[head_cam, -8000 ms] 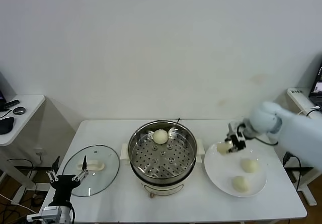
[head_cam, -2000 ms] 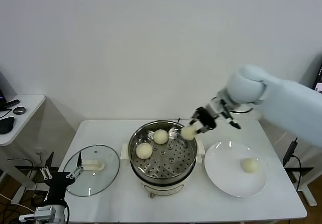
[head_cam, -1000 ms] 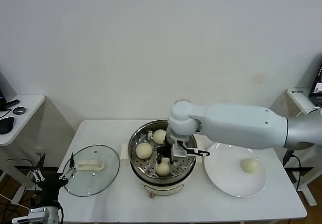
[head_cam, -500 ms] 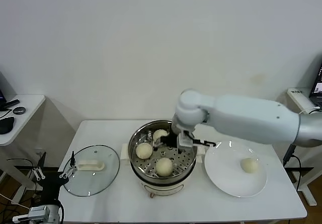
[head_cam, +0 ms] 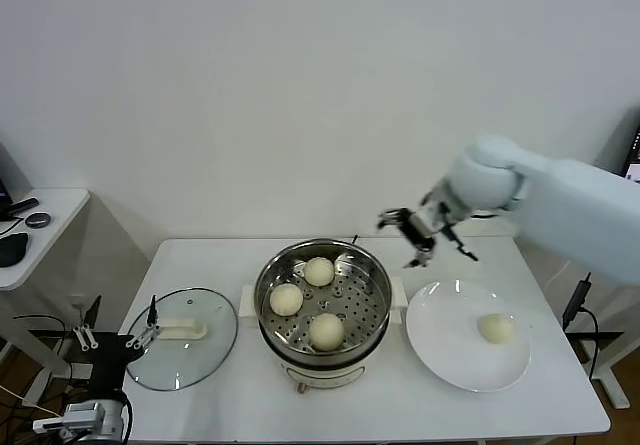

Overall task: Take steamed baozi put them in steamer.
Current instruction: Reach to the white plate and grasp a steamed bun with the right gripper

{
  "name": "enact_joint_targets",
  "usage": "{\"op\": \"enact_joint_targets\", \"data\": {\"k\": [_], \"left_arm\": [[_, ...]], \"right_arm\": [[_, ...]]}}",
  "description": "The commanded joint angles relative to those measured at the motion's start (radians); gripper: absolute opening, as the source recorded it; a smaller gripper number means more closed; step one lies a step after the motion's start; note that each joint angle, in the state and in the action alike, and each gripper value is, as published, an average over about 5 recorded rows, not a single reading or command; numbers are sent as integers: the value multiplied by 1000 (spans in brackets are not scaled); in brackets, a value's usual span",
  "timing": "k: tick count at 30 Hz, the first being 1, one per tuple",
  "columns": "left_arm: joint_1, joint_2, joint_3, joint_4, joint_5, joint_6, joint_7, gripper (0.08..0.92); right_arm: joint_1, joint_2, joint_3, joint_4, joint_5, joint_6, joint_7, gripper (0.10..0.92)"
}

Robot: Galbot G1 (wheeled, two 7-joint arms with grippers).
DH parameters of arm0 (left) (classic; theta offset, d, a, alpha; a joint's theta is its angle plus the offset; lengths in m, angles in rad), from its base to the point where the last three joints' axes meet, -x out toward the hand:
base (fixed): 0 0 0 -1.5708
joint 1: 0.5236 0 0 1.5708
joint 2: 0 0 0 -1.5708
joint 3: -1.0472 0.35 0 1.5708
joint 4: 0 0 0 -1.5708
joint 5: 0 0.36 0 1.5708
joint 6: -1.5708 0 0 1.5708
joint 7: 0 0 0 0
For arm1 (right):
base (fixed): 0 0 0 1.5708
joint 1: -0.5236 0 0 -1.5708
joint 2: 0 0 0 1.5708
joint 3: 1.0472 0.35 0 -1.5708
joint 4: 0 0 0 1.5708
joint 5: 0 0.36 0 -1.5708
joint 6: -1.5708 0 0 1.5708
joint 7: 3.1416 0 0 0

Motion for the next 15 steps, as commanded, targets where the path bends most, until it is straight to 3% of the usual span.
{"op": "enact_joint_targets", "data": {"k": [1, 8, 15], "left_arm": [[-6, 6, 23, 12, 2, -2, 1, 823], [-3, 12, 33, 18, 5, -4, 3, 823], [7, 8, 30, 26, 9, -11, 1, 823]], "right_arm": [[-244, -257, 167, -17, -29, -202, -1, 823], [-573, -275, 395, -108, -139, -156, -16, 823], [-719, -227, 502, -212, -223, -88, -31, 823]]}}
